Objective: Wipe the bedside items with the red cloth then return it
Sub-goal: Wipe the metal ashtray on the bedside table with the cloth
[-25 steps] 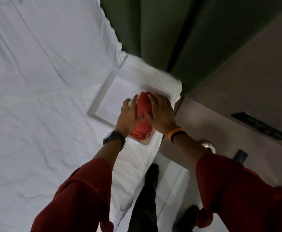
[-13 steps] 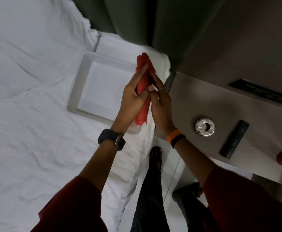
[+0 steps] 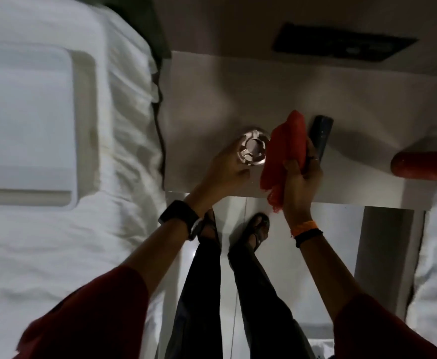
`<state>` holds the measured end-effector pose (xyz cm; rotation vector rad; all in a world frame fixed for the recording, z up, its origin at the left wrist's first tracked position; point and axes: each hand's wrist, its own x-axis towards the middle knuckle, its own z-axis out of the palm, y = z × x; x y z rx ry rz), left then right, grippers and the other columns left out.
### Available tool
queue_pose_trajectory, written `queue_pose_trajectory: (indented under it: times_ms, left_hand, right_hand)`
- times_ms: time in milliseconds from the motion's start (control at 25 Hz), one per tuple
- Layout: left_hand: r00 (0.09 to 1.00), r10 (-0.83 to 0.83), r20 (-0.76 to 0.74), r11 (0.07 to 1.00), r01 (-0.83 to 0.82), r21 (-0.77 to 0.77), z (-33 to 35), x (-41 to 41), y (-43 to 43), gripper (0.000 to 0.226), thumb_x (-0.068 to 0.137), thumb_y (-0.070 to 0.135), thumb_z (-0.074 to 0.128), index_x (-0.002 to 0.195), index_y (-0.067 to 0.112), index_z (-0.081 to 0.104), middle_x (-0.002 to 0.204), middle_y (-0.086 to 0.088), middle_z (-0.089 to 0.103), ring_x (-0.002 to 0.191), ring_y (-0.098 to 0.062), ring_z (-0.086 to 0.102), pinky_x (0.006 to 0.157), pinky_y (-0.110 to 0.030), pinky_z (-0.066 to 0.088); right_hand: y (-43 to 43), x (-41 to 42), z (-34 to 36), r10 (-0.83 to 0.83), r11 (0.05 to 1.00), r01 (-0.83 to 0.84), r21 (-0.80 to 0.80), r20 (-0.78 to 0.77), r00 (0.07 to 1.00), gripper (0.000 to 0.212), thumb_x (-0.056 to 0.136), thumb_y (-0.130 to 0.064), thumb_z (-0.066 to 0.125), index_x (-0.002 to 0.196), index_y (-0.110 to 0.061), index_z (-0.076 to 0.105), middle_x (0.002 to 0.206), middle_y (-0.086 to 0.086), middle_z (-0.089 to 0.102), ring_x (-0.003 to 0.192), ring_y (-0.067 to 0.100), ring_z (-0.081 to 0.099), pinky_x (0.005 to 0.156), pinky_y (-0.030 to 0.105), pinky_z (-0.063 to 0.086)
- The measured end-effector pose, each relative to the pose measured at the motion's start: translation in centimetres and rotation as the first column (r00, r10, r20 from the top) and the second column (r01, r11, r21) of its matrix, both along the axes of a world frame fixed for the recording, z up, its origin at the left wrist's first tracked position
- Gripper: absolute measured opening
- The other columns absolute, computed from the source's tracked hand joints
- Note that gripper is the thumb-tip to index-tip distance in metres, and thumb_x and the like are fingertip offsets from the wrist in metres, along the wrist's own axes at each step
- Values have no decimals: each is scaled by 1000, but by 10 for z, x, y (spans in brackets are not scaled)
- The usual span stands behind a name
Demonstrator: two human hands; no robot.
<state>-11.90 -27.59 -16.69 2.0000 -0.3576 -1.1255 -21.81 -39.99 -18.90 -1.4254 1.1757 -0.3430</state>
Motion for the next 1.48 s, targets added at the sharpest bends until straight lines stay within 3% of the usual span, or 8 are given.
queue_pose_trajectory:
  times_ms: [80,200,320,440,680,960,1240,1480]
  left_hand:
    - [988,-108,114,983,89,163,-39,1,-8,64,93,16,66,149,0,38,151,-20,47,140,-38,45,119,-41,37]
    - [855,-372,362,920,287,267,-92,13,-32,82,86,22,75,153,6,32,160,-13,35,147,-34,33,122,-42,30]
    - [844,-359,399,933,311,183,-122,16,-46,75,85,27,77,149,8,42,154,-9,46,140,-30,43,119,-40,37]
    - [844,-270,462,963,233,139,-136,11,-42,74,84,30,78,146,6,46,149,-11,52,138,-30,47,118,-40,37]
    - [799,-277,533,961,226,160,-141,10,-40,71,79,30,82,139,5,54,141,-13,59,130,-32,54,111,-45,45]
    - [832,-201,518,980,164,116,-150,5,-38,75,87,28,76,148,2,42,149,-19,50,138,-34,45,120,-43,38]
    - [822,-140,552,981,40,189,-151,-7,-38,77,91,33,74,152,6,35,153,-15,45,139,-31,41,117,-41,38]
    - [763,-339,550,862,18,507,-141,-48,-9,104,64,80,71,140,13,46,137,-14,50,123,-35,49,93,-49,44]
  right_hand:
    - [-18,-17,-38,71,983,-85,-161,-90,993,38,91,-25,49,127,-20,58,108,-1,68,86,2,68,73,37,60]
    - [-28,-19,-88,405,781,-479,-401,-260,877,51,98,-32,42,147,-21,44,149,11,52,135,28,52,115,42,44]
    - [-12,-15,-120,579,470,-784,-406,-528,621,61,103,-34,42,157,-16,21,168,7,19,157,28,13,127,53,21]
    - [-2,-20,-128,555,423,-806,-414,-585,591,61,102,-35,36,157,-14,21,168,8,17,157,30,10,125,60,16]
    - [-14,-1,-131,544,564,-698,-441,-438,716,64,95,-30,28,155,-7,28,165,12,26,156,33,16,125,59,18]
    - [-6,-8,-141,577,504,-714,-486,-426,697,64,95,-31,34,154,-7,31,164,14,28,155,37,16,126,60,16]
    - [27,-66,-131,543,702,-588,-402,-232,807,60,94,-19,31,152,-5,33,162,12,32,155,30,21,125,60,21]
    - [-27,-6,-129,317,925,-330,-188,-95,944,50,98,-27,39,148,-20,45,157,7,44,149,23,36,122,53,33]
